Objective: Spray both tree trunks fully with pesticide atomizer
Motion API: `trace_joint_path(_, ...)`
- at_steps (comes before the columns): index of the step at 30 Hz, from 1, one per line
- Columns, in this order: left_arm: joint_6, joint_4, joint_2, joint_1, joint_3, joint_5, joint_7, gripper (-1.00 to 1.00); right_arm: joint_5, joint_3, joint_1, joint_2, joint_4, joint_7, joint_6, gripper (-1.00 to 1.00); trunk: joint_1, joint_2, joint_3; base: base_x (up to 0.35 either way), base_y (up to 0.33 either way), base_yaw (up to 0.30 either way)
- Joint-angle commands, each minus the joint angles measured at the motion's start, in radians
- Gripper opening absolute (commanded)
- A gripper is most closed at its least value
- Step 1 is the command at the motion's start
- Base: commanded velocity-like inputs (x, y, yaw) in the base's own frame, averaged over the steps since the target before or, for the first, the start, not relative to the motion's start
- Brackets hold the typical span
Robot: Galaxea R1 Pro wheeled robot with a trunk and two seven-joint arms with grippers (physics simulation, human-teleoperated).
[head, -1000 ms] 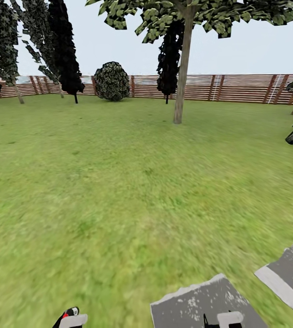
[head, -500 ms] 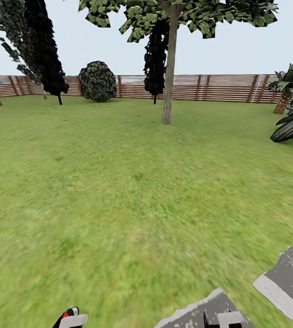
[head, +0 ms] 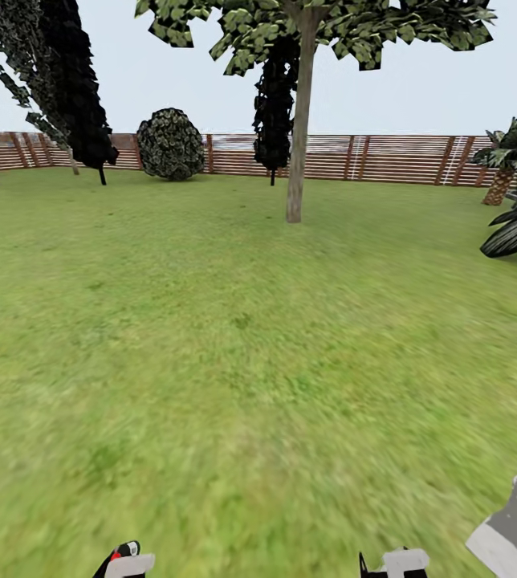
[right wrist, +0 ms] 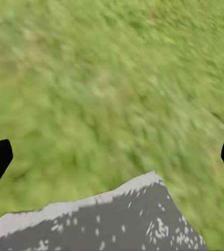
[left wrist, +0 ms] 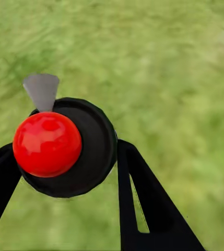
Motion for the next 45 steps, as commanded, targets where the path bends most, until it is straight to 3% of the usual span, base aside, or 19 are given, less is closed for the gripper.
trace_joint_path(1,0.000,0.000,0.000,0.000,0.000,0.000,0.000,-1.00,0.000,0.000,0.000,0.000,0.000,0.000,0.000,1.00,0.000,0.000,0.000,0.338,0.000,0.000)
trace_joint_path(17,0.000,0.000,0.000,0.000,0.000,0.000,0.000,-1.00,0.000,0.001,0.000,0.000,0.000,0.000,0.000,1.00,0.000,0.000,0.000,0.338,0.000,-0.089)
trace_joint_path(45,0.000,0.000,0.000,0.000,0.000,0.000,0.000,-1.00,0.000,0.000,0.000,0.000,0.000,0.000,0.000,1.00,0.000,0.000,0.000,0.338,0.000,-0.002)
